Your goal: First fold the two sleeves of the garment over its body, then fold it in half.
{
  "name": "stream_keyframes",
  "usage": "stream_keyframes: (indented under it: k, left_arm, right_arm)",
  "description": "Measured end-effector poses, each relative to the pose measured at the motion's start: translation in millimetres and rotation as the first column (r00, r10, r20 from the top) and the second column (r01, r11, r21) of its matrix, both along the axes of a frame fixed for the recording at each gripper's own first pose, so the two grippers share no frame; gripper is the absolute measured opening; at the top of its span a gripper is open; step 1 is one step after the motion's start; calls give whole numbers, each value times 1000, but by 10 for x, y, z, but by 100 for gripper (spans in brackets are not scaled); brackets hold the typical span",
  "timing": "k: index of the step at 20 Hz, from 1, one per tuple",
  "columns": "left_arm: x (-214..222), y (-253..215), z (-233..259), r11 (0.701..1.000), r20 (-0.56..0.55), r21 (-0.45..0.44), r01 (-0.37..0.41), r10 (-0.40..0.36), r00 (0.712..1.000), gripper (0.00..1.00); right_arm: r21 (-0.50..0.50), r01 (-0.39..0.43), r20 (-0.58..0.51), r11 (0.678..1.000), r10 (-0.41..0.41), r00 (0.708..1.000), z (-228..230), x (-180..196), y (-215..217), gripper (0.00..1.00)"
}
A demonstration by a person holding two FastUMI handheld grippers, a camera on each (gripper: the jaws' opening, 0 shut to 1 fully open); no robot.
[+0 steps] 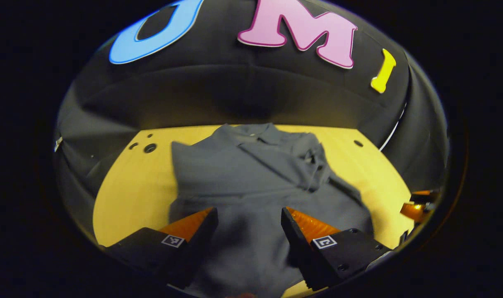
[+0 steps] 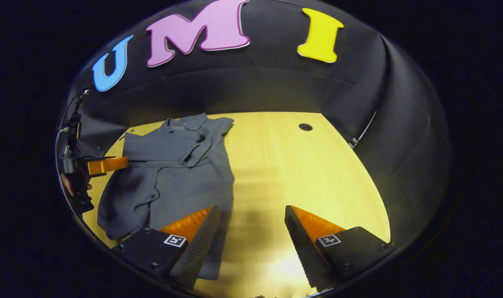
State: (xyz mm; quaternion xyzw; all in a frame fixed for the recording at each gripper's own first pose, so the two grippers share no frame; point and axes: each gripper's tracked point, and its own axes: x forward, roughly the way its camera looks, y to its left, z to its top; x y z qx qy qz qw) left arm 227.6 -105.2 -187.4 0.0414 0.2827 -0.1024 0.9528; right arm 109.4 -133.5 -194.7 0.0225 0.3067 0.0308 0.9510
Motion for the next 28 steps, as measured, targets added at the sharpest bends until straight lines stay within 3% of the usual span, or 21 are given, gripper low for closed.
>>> stream_keyframes:
  k: [3, 6, 12, 21, 27, 28]
  left_arm:
    - [-428, 471, -240, 998, -42, 19, -52, 53, 998, 96]
    - [-806, 881, -440, 993, -80, 32, -113, 115, 990, 96]
    - [-1296, 1406, -766, 979, -162, 25, -202, 203, 966, 96]
    - [-1600, 1563, -1244, 980, -261, 46, -193, 198, 945, 96]
    - [-1603, 1517, -1240, 980, -269, 59, -191, 200, 942, 97]
    - [-1595, 1500, -1257, 980, -273, 59, -191, 199, 941, 90]
  right_arm:
    - [18, -40, -58, 999, 41, 997, -206, -152, 257, 99]
    - [69, -28, -119, 997, 36, 992, -419, -286, 471, 98]
    - [67, -13, -171, 998, 24, 985, -687, -465, 646, 100]
    - [75, 46, -260, 996, -25, 965, -1006, -676, 662, 99]
    - [-23, -13, -267, 1000, 6, 964, -1037, -640, 693, 99]
    - [-22, -14, -279, 1000, 8, 960, -1043, -639, 731, 99]
